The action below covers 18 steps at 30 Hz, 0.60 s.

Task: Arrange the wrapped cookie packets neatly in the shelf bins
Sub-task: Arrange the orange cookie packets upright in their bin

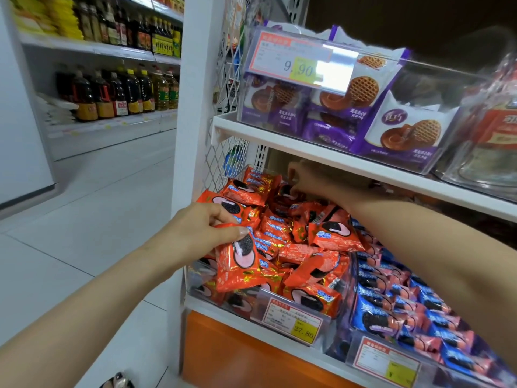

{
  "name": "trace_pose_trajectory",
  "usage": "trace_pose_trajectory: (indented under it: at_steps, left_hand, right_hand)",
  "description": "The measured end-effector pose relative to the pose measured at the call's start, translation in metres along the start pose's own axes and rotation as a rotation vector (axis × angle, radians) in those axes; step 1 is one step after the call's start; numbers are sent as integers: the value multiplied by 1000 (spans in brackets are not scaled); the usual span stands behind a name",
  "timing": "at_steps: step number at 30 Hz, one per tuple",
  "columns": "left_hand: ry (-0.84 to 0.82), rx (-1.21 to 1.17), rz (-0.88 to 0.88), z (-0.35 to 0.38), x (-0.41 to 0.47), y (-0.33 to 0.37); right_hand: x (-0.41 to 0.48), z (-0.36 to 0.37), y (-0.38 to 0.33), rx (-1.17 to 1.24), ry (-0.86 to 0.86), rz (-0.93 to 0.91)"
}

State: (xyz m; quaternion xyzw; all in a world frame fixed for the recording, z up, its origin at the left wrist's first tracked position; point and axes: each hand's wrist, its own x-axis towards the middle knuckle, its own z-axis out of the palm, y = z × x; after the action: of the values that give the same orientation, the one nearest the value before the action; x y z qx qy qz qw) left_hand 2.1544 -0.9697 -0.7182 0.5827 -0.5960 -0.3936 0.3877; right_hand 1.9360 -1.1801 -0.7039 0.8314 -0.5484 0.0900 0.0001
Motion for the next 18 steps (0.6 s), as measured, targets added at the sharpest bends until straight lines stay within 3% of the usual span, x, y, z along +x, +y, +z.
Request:
trace_pose_trajectory:
  at_steps: [4, 12, 18]
  left_hand:
    - [-4, -1, -9, 0, -1, 0]
    - [-4, 8, -16, -1, -1, 1]
    - [-3, 7, -14, 0, -1, 1]
  right_hand:
    - [1, 0, -5, 136, -81, -54]
    - [4, -10, -8, 246, -273, 32]
    - [-14, -19, 6, -40, -450, 59]
